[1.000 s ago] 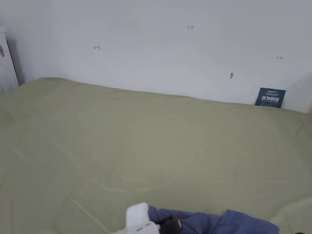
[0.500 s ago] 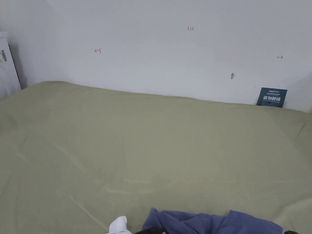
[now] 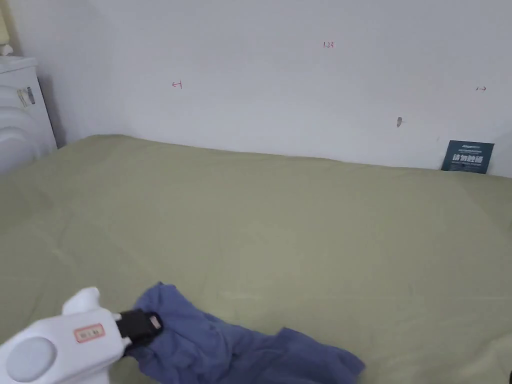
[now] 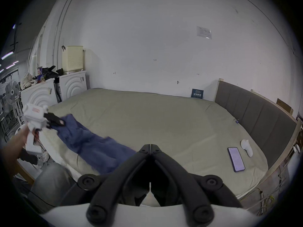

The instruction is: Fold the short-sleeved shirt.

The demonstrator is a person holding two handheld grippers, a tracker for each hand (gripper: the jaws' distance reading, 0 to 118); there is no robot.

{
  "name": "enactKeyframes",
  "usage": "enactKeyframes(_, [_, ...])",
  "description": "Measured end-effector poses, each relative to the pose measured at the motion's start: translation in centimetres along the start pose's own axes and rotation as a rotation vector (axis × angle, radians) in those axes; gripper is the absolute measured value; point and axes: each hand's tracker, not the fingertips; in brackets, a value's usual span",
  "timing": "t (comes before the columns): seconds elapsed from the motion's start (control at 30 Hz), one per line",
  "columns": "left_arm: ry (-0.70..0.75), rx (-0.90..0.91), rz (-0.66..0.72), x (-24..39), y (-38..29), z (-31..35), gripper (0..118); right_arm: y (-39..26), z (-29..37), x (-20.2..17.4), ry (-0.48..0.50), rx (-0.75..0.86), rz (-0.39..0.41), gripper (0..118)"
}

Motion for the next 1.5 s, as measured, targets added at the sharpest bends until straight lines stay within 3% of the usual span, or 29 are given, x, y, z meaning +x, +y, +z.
enactKeyframes(0.1, [0.092,0.098,-0.192,1.8,2.1,3.7,15,-0.2,-0.5,0.0,-0.002,-0.001,-0.008,0])
enactKeyframes(0.2, [0.065,0.103,-0.28,4.3,1.2,4.7,15,-0.5,-0.9,0.0,0.003,-0.006,-0.022,0])
enactKeyframes(0.27, [-0.005,0.063,-0.28,5.1,0.2,2.9,15,-0.5,-1.0,-0.1,0.003,-0.012,-0.035,0])
enactKeyframes(0.43, [-0.022,-0.106,-0.529,10.5,-6.3,-3.8,17,-0.7,-0.3,-0.4,0.012,-0.011,-0.032,0])
enactKeyframes(0.47, [-0.023,-0.139,-0.578,11.4,-7.8,-5.3,23,-0.7,-0.2,-0.3,0.012,-0.01,-0.029,0])
enactKeyframes(0.53, [-0.073,-0.231,-0.616,12.7,-10.2,-7.1,70,-0.6,0.0,-0.2,0.01,-0.01,-0.034,0])
enactKeyframes(0.57, [-0.087,-0.278,-0.605,13.1,-11.4,-8.0,87,-0.7,0.1,-0.1,0.011,-0.011,-0.038,0])
enactKeyframes(0.7, [-0.2,-0.36,-0.495,12.6,-12.6,-8.5,90,-1.0,0.2,0.3,-0.001,-0.018,-0.048,0])
enactKeyframes(0.8, [-0.261,-0.294,-0.364,11.1,-9.6,-6.4,90,-1.2,0.2,0.5,-0.003,-0.025,-0.054,0])
enactKeyframes(0.97, [-0.327,-0.06,-0.049,6.5,-2.6,-4.7,86,-1.3,-0.1,0.4,0.008,-0.03,-0.056,0])
enactKeyframes(1.0, [-0.359,-0.073,0.002,5.5,-2.3,-5.8,79,-1.3,-0.2,0.3,0.011,-0.027,-0.057,0])
enactKeyframes(1.03, [-0.378,-0.099,0.037,4.9,-2.1,-6.8,65,-1.4,-0.2,0.3,0.015,-0.025,-0.06,0])
enactKeyframes(1.1, [-0.388,-0.19,-0.006,4.9,-3.5,-9.6,9,-1.3,-0.3,0.0,0.031,-0.027,-0.068,0])
enactKeyframes(1.17, [-0.359,-0.259,-0.076,5.3,-6.4,-12.4,9,-1.3,-0.4,-0.2,0.037,-0.029,-0.071,0])
enactKeyframes(1.23, [-0.352,-0.394,-0.053,5.3,-9.7,-14.7,8,-1.2,-0.5,-0.4,0.045,-0.034,-0.07,0])
enactKeyframes(1.33, [-0.389,-0.485,0.007,3.7,-14.3,-15.3,6,-1.0,-0.6,-0.8,0.062,-0.033,-0.062,0])
enactKeyframes(1.47, [-0.426,-0.458,0.257,0.6,-16.9,-12.7,1,-0.4,-1.8,-1.6,0.088,-0.037,-0.034,0])
enactKeyframes(1.5, [-0.413,-0.459,0.228,0.9,-16.7,-11.8,1,-0.2,-2.3,-1.9,0.103,-0.037,-0.024,0])
